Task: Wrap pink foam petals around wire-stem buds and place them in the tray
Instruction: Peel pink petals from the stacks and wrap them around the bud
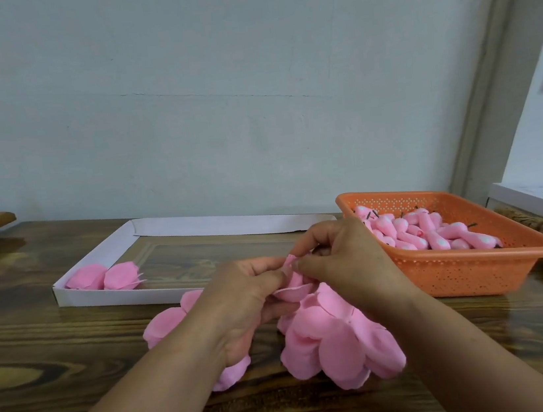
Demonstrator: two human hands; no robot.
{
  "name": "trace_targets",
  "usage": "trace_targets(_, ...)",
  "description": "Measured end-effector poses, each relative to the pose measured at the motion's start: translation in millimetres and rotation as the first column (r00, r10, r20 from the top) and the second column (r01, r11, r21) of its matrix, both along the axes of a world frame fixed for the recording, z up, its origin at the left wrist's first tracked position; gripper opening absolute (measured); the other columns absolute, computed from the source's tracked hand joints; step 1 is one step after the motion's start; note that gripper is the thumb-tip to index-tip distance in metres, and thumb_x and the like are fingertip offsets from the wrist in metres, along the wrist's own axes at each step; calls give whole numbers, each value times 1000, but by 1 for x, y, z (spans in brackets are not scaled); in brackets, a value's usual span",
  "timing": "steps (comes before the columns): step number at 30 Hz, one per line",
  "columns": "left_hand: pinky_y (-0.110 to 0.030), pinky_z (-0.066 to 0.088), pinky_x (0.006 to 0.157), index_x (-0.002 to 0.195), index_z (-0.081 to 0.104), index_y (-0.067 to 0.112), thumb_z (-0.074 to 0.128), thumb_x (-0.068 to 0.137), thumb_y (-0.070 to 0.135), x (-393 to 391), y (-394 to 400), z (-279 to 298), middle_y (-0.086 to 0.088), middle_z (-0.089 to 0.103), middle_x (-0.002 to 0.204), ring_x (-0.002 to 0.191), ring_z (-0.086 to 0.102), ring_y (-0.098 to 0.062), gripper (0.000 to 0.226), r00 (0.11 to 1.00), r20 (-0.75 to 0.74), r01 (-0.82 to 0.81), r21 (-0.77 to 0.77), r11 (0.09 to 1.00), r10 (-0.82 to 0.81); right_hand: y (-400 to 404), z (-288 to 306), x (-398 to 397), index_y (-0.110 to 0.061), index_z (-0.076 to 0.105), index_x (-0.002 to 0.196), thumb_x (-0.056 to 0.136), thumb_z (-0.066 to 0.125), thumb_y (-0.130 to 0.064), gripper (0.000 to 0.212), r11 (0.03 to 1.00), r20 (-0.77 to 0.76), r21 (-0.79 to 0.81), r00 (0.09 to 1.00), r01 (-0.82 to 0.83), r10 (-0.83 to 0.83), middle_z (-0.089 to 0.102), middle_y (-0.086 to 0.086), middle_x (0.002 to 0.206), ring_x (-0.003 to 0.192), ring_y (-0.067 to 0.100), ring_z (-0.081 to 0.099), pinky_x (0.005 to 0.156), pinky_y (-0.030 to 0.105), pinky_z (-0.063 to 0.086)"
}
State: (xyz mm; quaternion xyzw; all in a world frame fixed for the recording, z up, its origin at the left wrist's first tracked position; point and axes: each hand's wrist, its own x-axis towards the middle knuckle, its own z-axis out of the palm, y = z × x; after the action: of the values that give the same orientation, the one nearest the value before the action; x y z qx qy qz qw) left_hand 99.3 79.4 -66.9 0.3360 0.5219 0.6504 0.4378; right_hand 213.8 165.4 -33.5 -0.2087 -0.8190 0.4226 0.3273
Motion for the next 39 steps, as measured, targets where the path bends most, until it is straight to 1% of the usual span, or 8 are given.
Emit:
trace_targets(4, -29, 59, 66, 101, 71, 0, 67, 74, 19, -1, 1, -2, -16, 74, 88, 82, 72, -24, 33, 998, 53, 30, -2, 1000, -30, 1, 1, 1, -15, 64, 58, 75, 64, 8, 28, 1000, 1, -8, 1000, -6, 6, 58, -9, 46, 49, 9, 54, 52, 0, 40)
trace_targets(8, -28, 58, 60, 104, 66, -5, 39, 90, -3, -1, 0, 1, -22, 72, 95, 82, 72, -27, 31, 981, 182, 66, 21, 998, -69, 9, -3, 0, -9, 67, 62, 75, 61, 11, 25, 995, -40, -88, 998, 37, -41, 66, 10, 67, 61, 18, 59, 59, 31, 52)
trace_targets(11, -28, 58, 66, 108, 63, -6, 29, 83, -16, -1, -1, 1, -23, 71, 101, 91, 71, -28, 43, 974, 178, 132, 72, 989, -143, 13, -4, 1, -10, 67, 61, 76, 60, 10, 27, 991, -42, -118, 997, 66, -71, 65, 7, 63, 60, 19, 59, 59, 33, 52)
trace_targets(15, -34, 50, 85, 116, 61, 6, 55, 78, -15, 6, -1, -4, -13, 73, 101, 93, 68, -22, 44, 991, -40, 126, 42, 991, -124, 14, -4, 1, -6, 66, 61, 75, 59, 12, 24, 985, -69, -150, 992, 91, -102, 65, 8, 60, 54, 18, 59, 51, 29, 54)
trace_targets(18, -29, 52, 67, 112, 65, 16, 66, 79, -10, 14, -1, -7, -3, 75, 94, 82, 69, -15, 42, 986, -162, 26, 11, 1000, -24, 13, -6, 0, -1, 66, 64, 76, 60, 12, 19, 983, -79, -161, 992, 83, -96, 65, 13, 62, 52, 21, 59, 49, 28, 52)
trace_targets(22, -19, 47, 50, 105, 70, 17, 70, 82, 2, 18, -1, -5, 1, 76, 88, 67, 68, -7, 28, 986, -155, -60, 13, 998, 61, 12, -6, -1, 5, 66, 68, 76, 61, 11, 11, 986, -96, -153, 992, 67, -82, 64, 19, 64, 55, 23, 57, 53, 31, 51)
trace_targets(28, -33, 57, 76, 99, 70, 16, 68, 83, 5, 16, -1, -4, 0, 76, 89, 81, 72, -17, 19, 987, -149, -67, 5, 998, 67, 14, -6, 0, 7, 64, 70, 78, 62, 9, 9, 981, -94, -192, 995, 16, -34, 63, 17, 60, 49, 23, 59, 50, 30, 52)
trace_targets(39, -24, 58, 71, 101, 69, 9, 65, 85, 6, 15, 0, -3, -6, 76, 89, 83, 73, -18, 17, 995, -59, -79, 27, 997, 80, 19, -4, 5, -5, 67, 63, 77, 60, 11, 22, 954, -106, -288, 993, -85, 57, 62, 12, 53, 42, 17, 53, 44, 23, 47)
